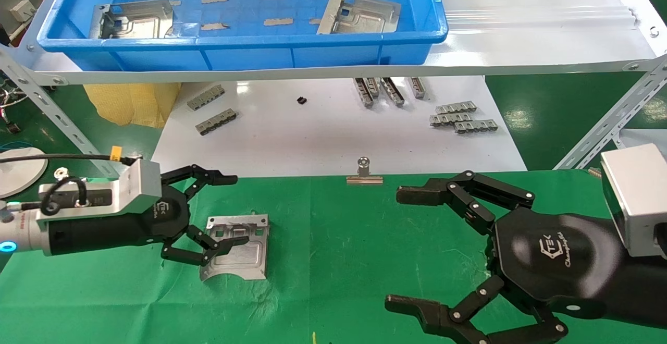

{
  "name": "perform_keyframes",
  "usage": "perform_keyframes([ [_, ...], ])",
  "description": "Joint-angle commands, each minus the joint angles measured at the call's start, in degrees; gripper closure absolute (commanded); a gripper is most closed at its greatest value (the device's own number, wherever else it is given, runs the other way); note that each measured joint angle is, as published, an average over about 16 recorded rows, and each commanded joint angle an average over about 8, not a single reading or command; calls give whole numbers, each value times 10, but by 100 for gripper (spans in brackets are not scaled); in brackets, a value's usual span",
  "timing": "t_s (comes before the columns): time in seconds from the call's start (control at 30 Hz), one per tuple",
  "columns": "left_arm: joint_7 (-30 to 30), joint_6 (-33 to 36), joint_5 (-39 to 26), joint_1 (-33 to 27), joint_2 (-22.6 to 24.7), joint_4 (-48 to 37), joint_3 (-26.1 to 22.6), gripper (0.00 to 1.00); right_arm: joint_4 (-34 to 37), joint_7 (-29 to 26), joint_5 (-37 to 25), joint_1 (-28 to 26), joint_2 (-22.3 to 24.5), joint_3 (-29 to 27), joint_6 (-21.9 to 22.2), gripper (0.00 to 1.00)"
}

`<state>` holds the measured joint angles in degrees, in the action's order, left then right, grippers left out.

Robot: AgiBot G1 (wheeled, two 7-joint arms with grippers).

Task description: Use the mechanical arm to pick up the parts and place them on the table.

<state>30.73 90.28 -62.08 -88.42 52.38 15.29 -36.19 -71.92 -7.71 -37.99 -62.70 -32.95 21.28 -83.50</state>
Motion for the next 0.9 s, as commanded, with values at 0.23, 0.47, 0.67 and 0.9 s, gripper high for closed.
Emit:
perform_keyframes([
  [0.23,-71,-8,35,46,-30,100,35,0,0,0,0,0,0,0,0,0],
  [0.47,-134,-15,65,86,-56,188,65,0,0,0,0,0,0,0,0,0],
  [0.67,-187,-21,91,121,-78,263,91,0,0,0,0,0,0,0,0,0],
  [0.9,-249,-27,121,161,-104,350,121,0,0,0,0,0,0,0,0,0],
])
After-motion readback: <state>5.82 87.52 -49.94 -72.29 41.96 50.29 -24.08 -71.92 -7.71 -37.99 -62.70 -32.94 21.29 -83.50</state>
